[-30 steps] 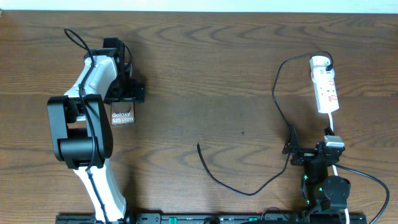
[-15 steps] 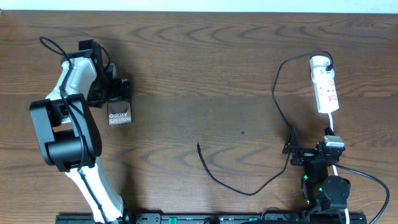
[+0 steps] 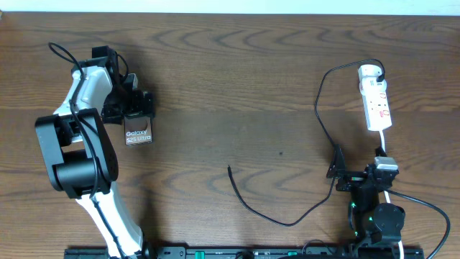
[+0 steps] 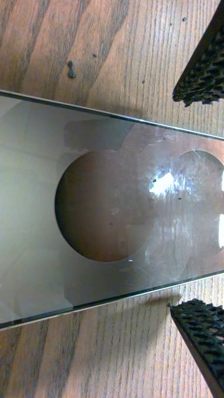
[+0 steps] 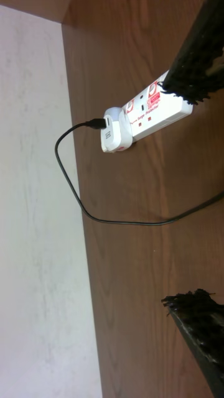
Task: Plug charger to phone and switch on socket
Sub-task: 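Move the left gripper over the Galaxy S25 Ultra phone and lower, then close the left gripper on the phone's edges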
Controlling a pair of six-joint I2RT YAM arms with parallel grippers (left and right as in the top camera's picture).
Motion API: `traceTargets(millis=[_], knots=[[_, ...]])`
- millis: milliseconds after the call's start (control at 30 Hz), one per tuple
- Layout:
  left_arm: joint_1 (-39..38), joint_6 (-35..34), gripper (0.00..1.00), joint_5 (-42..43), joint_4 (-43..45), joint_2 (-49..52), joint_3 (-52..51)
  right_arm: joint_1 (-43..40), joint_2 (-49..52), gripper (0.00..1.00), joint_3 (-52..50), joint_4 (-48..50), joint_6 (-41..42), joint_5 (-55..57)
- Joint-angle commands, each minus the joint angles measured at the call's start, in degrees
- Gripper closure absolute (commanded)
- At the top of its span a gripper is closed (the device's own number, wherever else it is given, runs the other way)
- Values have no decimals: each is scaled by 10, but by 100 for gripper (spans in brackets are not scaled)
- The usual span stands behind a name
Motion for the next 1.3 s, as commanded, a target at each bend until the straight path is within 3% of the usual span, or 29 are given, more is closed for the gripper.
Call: traceTargets(millis=[0,1267], knots=[[-1,9,2,-7,-3,1,5,-2,-2,1,0,-2,-2,1],[-39,3,2,-53,40,1,-24,-2,-2,1,0,-2,-2,1]])
